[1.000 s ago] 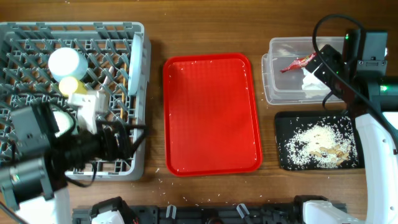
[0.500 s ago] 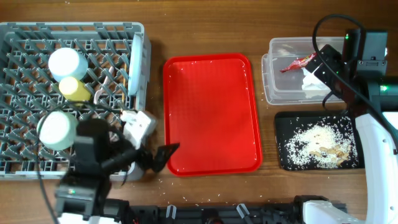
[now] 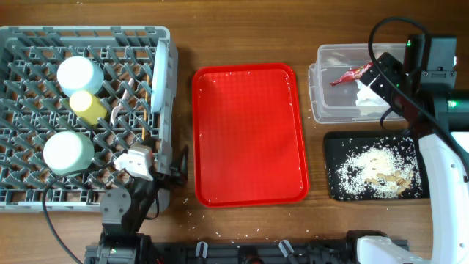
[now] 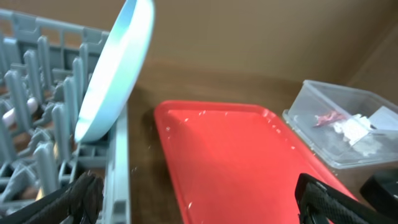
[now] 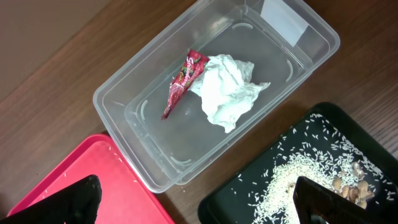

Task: Sort waste into correct bins and load items into the dishwasher rack

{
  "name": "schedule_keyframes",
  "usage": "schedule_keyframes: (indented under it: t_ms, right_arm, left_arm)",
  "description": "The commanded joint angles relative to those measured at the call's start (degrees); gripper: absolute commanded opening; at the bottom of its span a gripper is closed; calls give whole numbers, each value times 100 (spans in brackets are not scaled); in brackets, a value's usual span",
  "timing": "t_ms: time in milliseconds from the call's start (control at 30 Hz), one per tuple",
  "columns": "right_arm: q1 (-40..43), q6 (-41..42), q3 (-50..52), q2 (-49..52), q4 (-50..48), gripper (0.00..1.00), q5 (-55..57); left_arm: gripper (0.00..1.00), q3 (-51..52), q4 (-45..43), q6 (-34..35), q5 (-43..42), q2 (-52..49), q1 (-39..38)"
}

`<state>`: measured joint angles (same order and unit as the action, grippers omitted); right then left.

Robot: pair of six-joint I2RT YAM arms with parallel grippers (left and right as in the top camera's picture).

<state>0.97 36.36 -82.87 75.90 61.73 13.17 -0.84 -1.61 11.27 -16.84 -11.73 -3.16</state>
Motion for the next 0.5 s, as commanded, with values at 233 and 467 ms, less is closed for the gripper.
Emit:
schedule_keyframes:
  t_ms: [233, 467]
  right_arm:
    - [-13, -17, -31, 39, 0, 100, 96]
    - [-13, -20, -31, 39, -2, 100, 96]
  left_arm:
    - [100, 52, 494, -52, 326, 1150, 490]
    - [100, 52, 485, -52, 323, 1139, 490]
